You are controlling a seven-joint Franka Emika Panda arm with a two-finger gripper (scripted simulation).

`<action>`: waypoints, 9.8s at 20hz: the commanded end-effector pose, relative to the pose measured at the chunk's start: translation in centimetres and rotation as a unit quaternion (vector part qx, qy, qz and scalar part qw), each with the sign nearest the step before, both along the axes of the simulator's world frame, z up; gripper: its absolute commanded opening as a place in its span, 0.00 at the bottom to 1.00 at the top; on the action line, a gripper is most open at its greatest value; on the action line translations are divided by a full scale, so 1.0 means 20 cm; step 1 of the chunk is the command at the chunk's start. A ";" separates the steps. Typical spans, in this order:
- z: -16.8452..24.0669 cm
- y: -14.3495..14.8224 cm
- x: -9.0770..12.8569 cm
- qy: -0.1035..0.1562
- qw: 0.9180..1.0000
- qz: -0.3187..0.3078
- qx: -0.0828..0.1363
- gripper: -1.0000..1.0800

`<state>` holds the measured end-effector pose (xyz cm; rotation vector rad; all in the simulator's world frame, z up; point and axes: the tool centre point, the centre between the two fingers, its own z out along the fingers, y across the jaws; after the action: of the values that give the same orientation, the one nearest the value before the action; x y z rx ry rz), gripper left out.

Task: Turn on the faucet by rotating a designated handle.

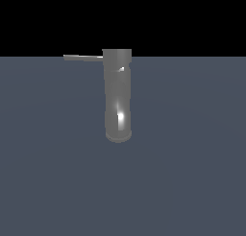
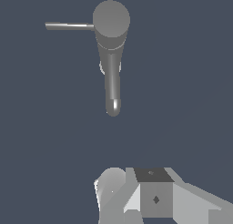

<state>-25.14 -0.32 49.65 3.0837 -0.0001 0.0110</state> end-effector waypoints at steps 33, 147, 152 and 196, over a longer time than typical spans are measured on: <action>-0.11 0.13 0.27 0.013 0.994 -0.099 0.040 0.00; -1.06 0.63 0.86 -0.019 0.720 -0.693 0.024 0.00; -1.06 0.56 0.80 -0.018 0.720 -0.693 0.024 0.00; -1.06 -0.16 0.66 -0.018 0.730 -0.683 0.024 0.00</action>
<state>-12.25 -3.36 28.55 2.2943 -2.1462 0.0021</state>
